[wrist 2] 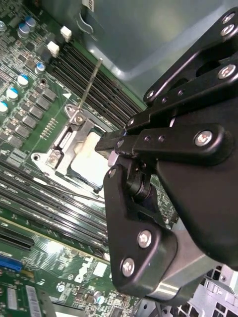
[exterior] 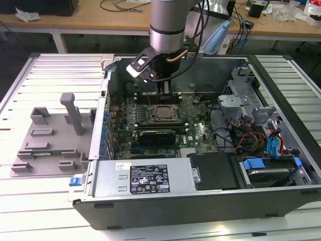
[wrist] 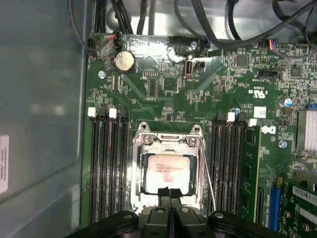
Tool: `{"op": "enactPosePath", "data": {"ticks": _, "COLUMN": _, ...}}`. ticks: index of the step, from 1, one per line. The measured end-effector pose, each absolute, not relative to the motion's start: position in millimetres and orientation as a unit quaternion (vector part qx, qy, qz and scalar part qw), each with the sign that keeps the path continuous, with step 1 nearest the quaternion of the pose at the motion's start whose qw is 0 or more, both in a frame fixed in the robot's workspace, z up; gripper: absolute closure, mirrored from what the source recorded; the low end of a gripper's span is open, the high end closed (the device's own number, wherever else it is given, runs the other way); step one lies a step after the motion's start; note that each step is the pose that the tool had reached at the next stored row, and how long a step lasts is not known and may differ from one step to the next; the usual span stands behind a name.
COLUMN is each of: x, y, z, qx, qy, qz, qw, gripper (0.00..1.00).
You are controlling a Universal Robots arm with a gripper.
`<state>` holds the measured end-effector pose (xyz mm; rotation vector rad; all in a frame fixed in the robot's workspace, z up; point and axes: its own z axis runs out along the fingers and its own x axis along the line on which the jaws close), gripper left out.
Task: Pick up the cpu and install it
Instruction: 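Close the cpu cover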
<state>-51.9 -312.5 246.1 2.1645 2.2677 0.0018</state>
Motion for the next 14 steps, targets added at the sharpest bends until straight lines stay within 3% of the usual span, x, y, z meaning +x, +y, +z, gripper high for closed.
{"op": "enactPosePath", "data": {"ticks": 14, "x": -55.1, "y": -312.5, "z": 245.4, "qx": 0.621, "qy": 0.784, "qz": 0.001, "qw": 0.003, "gripper": 0.89}}
